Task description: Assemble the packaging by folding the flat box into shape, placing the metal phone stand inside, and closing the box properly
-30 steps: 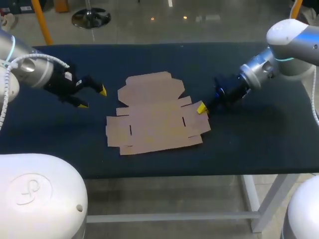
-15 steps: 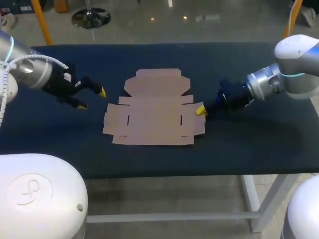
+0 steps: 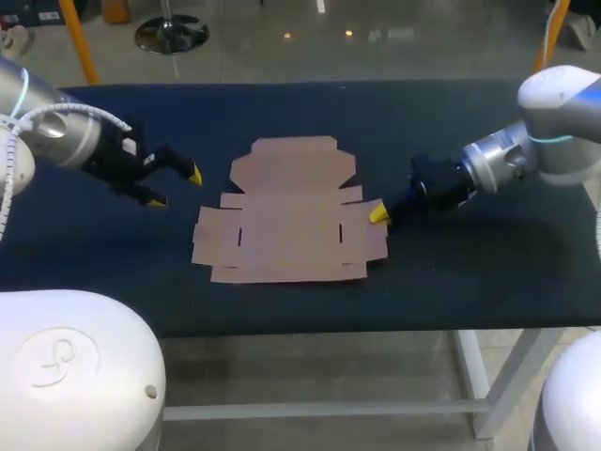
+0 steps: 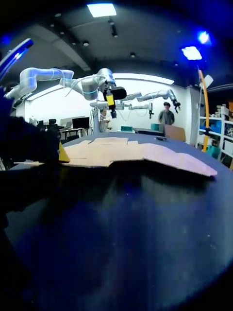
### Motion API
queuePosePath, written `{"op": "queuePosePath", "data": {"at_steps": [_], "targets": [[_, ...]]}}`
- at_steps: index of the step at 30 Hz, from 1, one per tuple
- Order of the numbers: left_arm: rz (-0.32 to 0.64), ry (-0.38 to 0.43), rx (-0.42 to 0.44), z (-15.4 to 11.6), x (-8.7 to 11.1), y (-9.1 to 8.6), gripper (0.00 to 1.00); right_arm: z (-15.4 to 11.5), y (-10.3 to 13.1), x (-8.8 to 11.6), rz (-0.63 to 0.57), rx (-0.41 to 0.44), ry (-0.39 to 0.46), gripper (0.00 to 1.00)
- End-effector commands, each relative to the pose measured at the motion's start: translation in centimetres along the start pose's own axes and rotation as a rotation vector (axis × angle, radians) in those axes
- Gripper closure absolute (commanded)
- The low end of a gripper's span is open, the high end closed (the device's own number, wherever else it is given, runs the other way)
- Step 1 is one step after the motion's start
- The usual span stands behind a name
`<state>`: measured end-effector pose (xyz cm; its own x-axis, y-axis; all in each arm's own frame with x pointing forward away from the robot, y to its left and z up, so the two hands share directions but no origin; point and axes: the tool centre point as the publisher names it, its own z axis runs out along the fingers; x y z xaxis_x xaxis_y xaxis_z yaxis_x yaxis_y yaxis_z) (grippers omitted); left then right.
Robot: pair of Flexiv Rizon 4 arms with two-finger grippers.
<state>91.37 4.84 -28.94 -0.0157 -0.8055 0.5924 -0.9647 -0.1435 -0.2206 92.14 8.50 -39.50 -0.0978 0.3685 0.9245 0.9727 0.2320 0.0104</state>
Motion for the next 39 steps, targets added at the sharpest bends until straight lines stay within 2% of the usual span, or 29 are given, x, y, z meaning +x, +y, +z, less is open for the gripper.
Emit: {"op": "queuePosePath", "data": {"at_steps": [1, 23, 24, 25, 26, 27, 28, 39], "targets": [[-0.001, -0.006, -0.003, 0.0, 0.2, 0.1, 0.00, -0.2, 0.2, -0.4, -0.003, 0.050, 0.024, 1.00], [0.000, -0.005, -0.010, 0.4, 0.4, 0.6, 0.00, 0.0, -1.3, -1.0, 0.022, 0.048, 0.004, 1.00], [0.000, -0.004, -0.011, 0.4, 0.4, 0.6, 0.00, 0.0, -1.4, -1.0, 0.025, 0.047, 0.001, 0.88], [0.000, -0.005, -0.011, 0.5, 0.4, 0.6, 0.00, 0.0, -1.4, -1.0, 0.028, 0.047, -0.001, 0.66], [-0.001, -0.005, -0.012, 0.5, 0.4, 0.6, 0.00, -0.1, -1.4, -1.0, 0.031, 0.047, -0.001, 0.50], [-0.001, -0.005, -0.013, 0.5, 0.4, 0.6, 0.00, -0.1, -1.4, -1.1, 0.033, 0.047, -0.002, 0.11], [-0.001, -0.005, -0.013, 0.6, 0.4, 0.5, 0.00, -0.2, -1.4, -1.1, 0.035, 0.046, -0.005, 0.00], [-0.004, -0.011, -0.015, 0.6, 0.6, 0.0, 0.00, -3.1, -1.2, -0.1, 0.023, 0.045, -0.075, 0.00]]}}
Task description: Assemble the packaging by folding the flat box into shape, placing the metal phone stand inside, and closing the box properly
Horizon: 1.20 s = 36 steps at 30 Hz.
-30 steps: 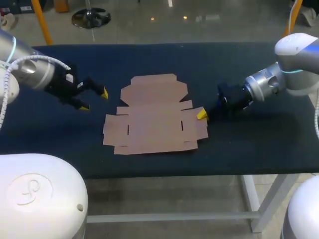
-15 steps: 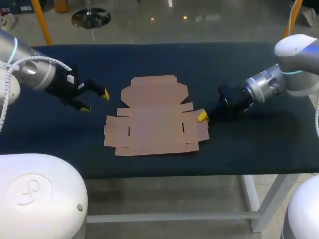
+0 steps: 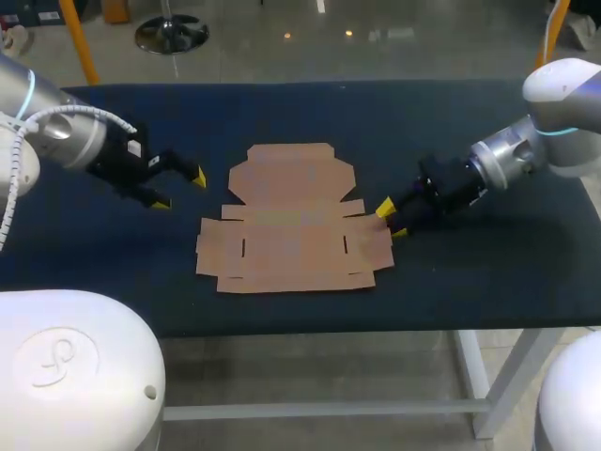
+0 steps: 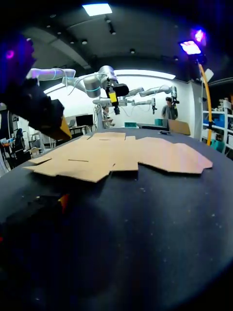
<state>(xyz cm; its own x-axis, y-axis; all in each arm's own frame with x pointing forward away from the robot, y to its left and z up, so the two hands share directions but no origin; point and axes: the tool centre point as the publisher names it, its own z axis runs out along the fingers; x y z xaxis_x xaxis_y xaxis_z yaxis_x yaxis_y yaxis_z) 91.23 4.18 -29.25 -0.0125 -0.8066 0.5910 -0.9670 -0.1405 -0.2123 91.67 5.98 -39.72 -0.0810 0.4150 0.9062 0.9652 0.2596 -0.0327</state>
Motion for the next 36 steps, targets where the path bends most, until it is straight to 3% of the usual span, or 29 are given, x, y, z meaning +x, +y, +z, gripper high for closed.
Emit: {"op": "queuePosePath", "data": {"at_steps": [1, 11, 16, 18, 20, 21, 22, 23, 25, 36], "targets": [[-0.001, -0.009, -0.007, 0.0, 0.2, -0.4, 0.00, -1.4, -0.3, 1.1, -0.009, -0.001, -0.040, 0.00], [0.009, -0.006, -0.012, -0.1, -0.1, -1.5, 0.00, -5.9, 0.4, 2.6, -0.060, -0.062, -0.196, 0.03], [0.024, -0.023, -0.009, -0.2, -0.9, -2.4, 0.00, -8.7, 1.2, 3.3, -0.098, -0.122, -0.293, 0.25], [0.034, -0.034, -0.010, -0.2, -1.1, -2.7, 0.00, -9.6, 1.6, 3.7, -0.111, -0.150, -0.335, 0.51], [0.040, -0.043, -0.015, 0.0, -1.5, -2.9, 0.00, -10.4, 2.1, 4.0, -0.130, -0.173, -0.370, 0.59], [0.038, -0.048, -0.016, 0.1, -1.6, -3.1, 0.15, -10.6, 2.3, 4.1, -0.131, -0.180, -0.381, 0.63], [0.031, -0.050, -0.018, 0.2, -1.7, -3.3, 0.62, -11.0, 2.7, 4.1, -0.140, -0.194, -0.399, 0.75], [0.030, -0.050, -0.021, 0.2, -1.8, -3.4, 0.98, -11.2, 2.9, 4.2, -0.140, -0.199, -0.399, 0.89], [0.029, -0.053, -0.032, 0.4, -2.1, -3.6, 1.00, -11.5, 3.3, 4.1, -0.151, -0.214, -0.412, 1.00], [0.072, -0.029, -0.129, 1.0, -3.1, -4.3, 1.00, -11.1, 4.7, 3.6, -0.180, -0.261, -0.466, 1.00]]}}
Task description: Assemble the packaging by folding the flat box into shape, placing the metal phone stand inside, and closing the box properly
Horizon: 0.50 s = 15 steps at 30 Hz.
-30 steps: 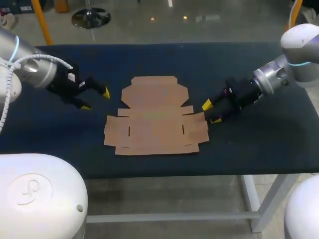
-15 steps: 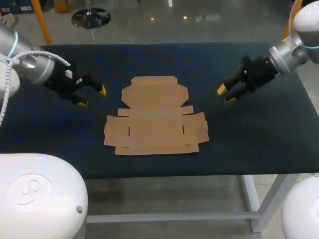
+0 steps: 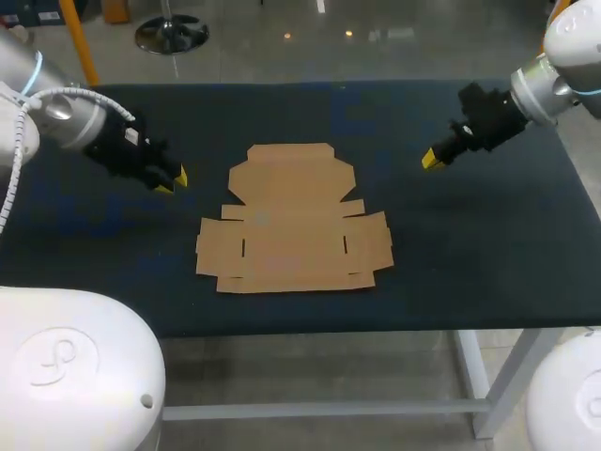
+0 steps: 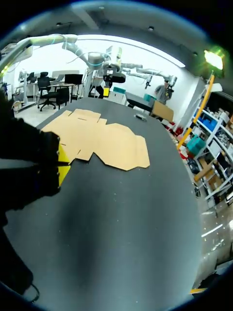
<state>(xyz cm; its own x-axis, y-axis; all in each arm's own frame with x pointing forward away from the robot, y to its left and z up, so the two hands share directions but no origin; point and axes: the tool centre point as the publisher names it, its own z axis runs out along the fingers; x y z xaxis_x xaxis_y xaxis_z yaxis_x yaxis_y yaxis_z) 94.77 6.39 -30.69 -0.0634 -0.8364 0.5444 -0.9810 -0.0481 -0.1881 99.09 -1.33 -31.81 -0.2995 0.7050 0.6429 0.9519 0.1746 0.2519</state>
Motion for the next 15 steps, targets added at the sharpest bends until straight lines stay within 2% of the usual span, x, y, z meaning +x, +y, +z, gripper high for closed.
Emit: {"op": "queuePosePath", "data": {"at_steps": [1, 5, 15], "targets": [[0.018, 0.019, -0.065, 0.24, -0.58, -0.97, 1.00, 0.31, -0.42, 0.23, 0.006, -0.035, -0.063, 1.00], [0.032, 0.040, -0.150, 0.66, -1.16, -1.51, 1.00, 0.25, -0.45, 0.20, 0.007, -0.045, -0.082, 1.00], [0.032, 0.040, -0.150, 0.66, -1.16, -1.51, 1.00, 0.25, -0.45, 0.20, 0.007, -0.045, -0.082, 1.00]]}}
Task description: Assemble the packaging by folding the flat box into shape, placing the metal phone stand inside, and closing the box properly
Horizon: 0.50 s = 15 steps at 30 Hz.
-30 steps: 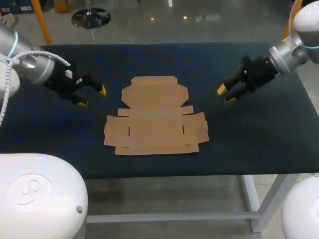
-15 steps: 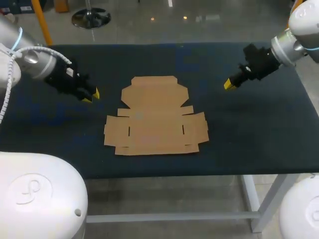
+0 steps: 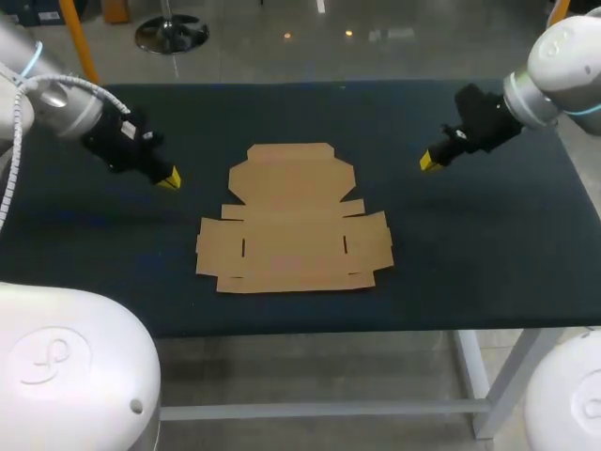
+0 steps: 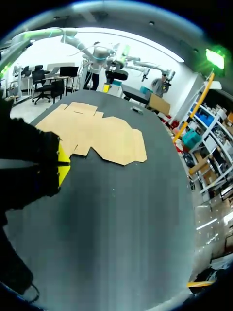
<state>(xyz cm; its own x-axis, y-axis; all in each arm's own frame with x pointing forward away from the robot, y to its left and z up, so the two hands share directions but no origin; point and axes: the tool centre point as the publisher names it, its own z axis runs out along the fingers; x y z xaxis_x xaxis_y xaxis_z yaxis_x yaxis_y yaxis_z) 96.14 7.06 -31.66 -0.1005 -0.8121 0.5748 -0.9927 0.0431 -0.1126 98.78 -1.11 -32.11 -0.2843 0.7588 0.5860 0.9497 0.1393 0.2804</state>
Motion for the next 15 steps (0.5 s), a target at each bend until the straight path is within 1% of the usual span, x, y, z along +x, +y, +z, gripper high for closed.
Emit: {"op": "queuePosePath", "data": {"at_steps": [1, 13, 15], "targets": [[-0.001, -0.002, -0.035, -0.06, 0.01, -0.31, 1.00, -0.12, -0.11, 0.13, -0.001, 0.000, -0.002, 1.00], [-0.001, -0.002, -0.035, -0.06, 0.01, -0.31, 1.00, -0.12, -0.11, 0.13, -0.001, 0.000, -0.002, 1.00], [0.003, -0.001, -0.013, 0.49, -0.29, -0.54, 1.00, 0.31, 0.15, 0.25, 0.013, 0.002, -0.014, 1.00]]}}
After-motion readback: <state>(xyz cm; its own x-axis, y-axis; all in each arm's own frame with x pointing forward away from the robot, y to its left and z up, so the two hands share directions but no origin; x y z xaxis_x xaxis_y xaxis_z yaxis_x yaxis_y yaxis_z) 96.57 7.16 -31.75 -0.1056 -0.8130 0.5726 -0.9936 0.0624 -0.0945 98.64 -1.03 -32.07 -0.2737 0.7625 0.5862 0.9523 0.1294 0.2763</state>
